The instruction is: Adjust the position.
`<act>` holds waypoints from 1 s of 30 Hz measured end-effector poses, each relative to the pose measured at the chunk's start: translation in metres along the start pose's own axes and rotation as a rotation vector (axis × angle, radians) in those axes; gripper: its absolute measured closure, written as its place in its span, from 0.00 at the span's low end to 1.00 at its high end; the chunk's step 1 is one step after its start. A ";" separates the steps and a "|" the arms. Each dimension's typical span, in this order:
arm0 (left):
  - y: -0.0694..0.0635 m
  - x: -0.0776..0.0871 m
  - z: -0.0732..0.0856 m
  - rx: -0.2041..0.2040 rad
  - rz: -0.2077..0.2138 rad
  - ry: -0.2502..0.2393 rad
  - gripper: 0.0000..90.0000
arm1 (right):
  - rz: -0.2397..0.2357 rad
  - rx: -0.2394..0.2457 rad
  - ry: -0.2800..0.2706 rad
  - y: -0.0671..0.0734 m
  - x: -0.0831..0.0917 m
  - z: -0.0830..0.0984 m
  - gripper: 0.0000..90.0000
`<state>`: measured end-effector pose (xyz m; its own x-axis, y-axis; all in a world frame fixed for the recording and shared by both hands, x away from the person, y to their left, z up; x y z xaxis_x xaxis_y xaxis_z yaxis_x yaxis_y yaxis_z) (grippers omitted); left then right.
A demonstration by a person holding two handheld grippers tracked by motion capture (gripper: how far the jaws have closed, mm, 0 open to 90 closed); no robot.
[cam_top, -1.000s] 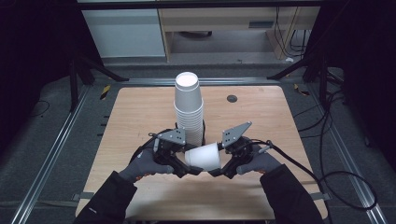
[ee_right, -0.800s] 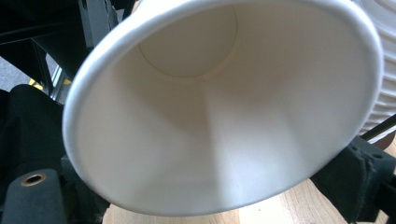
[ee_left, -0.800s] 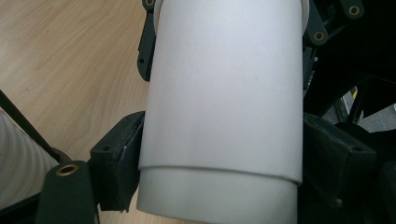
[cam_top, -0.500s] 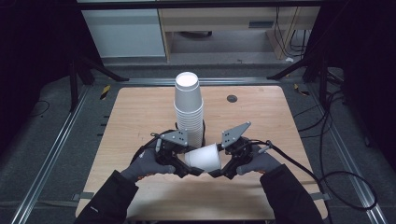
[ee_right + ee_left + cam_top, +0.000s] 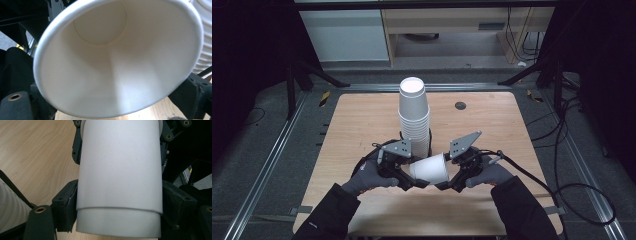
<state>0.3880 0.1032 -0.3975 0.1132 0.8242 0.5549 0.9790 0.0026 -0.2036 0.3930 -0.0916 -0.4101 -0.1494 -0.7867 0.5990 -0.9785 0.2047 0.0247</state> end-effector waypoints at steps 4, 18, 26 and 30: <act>-0.001 0.002 -0.001 0.000 0.000 -0.020 0.26 | 0.006 -0.001 -0.017 0.001 0.003 -0.001 0.11; 0.000 0.033 0.013 0.031 -0.029 -0.128 0.26 | 0.095 -0.037 -0.125 0.001 0.032 -0.010 0.02; 0.001 0.037 0.018 0.036 -0.033 -0.171 0.26 | 0.129 -0.062 -0.177 0.003 0.037 -0.012 0.03; 0.000 0.033 0.015 0.029 -0.021 -0.177 0.26 | 0.133 -0.077 -0.201 0.003 0.036 -0.009 0.04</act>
<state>0.3893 0.1390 -0.3918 0.0591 0.9107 0.4088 0.9753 0.0347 -0.2183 0.3861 -0.1139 -0.3808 -0.3085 -0.8485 0.4299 -0.9360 0.3514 0.0219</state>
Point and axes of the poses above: each handheld gripper's, and its own axes: x roughly backward along the jaws, z roughly out of its underside, y roughly to its left, the point moved 3 cm from there along -x, roughly forward along the jaws, and after that the axes turned 7 degrees about z, right-handed, at the moved point
